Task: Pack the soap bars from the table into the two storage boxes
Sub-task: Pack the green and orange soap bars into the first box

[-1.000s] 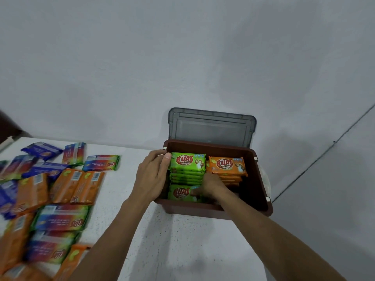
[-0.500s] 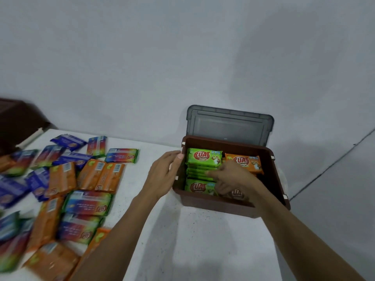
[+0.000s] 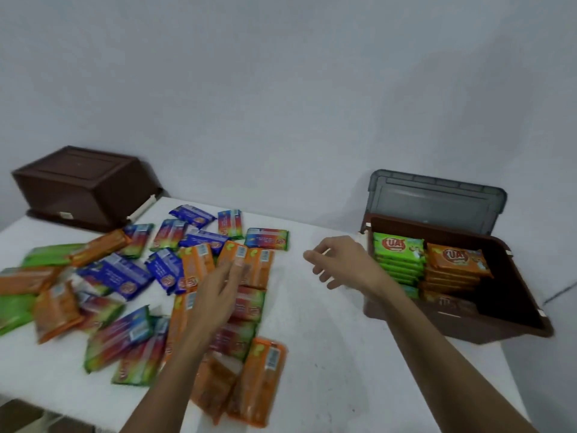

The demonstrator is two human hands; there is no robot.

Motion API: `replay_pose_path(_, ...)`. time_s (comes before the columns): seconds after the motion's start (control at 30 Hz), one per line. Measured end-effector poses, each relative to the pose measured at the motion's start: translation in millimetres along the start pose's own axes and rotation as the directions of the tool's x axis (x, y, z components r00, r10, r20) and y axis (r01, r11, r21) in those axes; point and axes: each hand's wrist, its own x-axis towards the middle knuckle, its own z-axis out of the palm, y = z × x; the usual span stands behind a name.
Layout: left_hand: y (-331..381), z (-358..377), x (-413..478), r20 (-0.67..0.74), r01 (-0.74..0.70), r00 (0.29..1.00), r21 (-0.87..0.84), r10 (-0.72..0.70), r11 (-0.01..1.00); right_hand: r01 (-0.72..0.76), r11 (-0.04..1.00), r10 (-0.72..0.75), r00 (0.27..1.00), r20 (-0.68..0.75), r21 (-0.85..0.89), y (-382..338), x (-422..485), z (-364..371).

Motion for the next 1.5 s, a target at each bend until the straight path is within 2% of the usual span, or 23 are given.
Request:
replay_pose_path(0.1, -30.3, -37.8, -5.8, -0.043, -0.018, 0.999, 0.125, 0.024, 0.992, -0.04, 0.997, 0.039, 0.999, -0.009, -0.066, -10.7, 16.6, 45.7)
replay_pose_path(0.23, -81.2, -64.9, -10.4, 0.065, -0.009, 0.998, 0.365, -0.015, 0.931, -0.115, 0.982, 0.113, 0.993, -0.025, -0.152, -18.9, 40.7, 100.2)
replay_pose_path(0.43, -97.7, -82.3, -15.2, 0.179, -0.096, 0.983, 0.333, 0.037, 0.938, -0.193, 0.938, 0.152, 0.976, -0.157, -0.289, -17.1, 78.9, 153.7)
replay_pose_path(0.53, -102.2, -88.5, -11.6, 0.209, -0.075, 0.978, 0.284, 0.014, 0.956, -0.271, 0.916, 0.218, 0.955, -0.199, -0.297, -15.9, 88.6, 166.7)
replay_pose_path(0.7, -107.9, -90.6, -8.2, 0.204, 0.009, 0.978, 0.19, -0.049, 0.982, -0.401, 0.91, 0.379, 0.907, -0.183, -0.103, 1.9, 110.8, 173.8)
replay_pose_path(0.87, -107.1, -92.1, -8.8, 0.216, -0.014, 0.976, 0.191, -0.028, 0.981, -0.369, 0.928, 0.373, 0.922, -0.108, 0.054, 8.3, 118.0, 169.3)
replay_pose_path(1.03, -103.9, -94.4, -5.6, 0.217, 0.036, 0.974, 0.153, -0.07, 0.988, -0.295, 0.955, 0.293, 0.939, -0.178, 0.019, -9.8, 101.5, 175.1)
replay_pose_path(1.1, -102.9, -96.9, -4.3, 0.221, 0.054, 0.972, 0.129, -0.082, 0.99, -0.255, 0.965, 0.261, 0.943, -0.205, 0.055, -10.6, 96.8, 175.0)
replay_pose_path(1.23, -113.6, -96.5, -2.6, 0.215, 0.136, 0.967, 0.026, -0.138, 0.99, -0.205, 0.919, 0.244, 0.967, -0.076, 0.336, -15.4, 85.6, 166.5)
replay_pose_path(1.37, -110.0, -99.6, 0.3, 0.244, 0.212, 0.954, -0.14, -0.174, 0.967, -0.124, 0.821, 0.132, 0.991, 0.026, 0.557, -24.2, 73.8, 160.9)
replay_pose_path(1.43, -102.9, -104.5, 4.2, 0.257, 0.239, 0.95, -0.236, -0.177, 0.942, -0.097, 0.783, 0.089, 0.995, 0.044, 0.614, -26.9, 71.0, 160.0)
replay_pose_path(1.5, -101.3, -108.8, 12.2, 0.21, 0.222, 0.963, -0.248, -0.172, 0.943, -0.072, 0.788, 0.067, 0.997, 0.032, 0.612, -29.4, 70.5, 159.7)
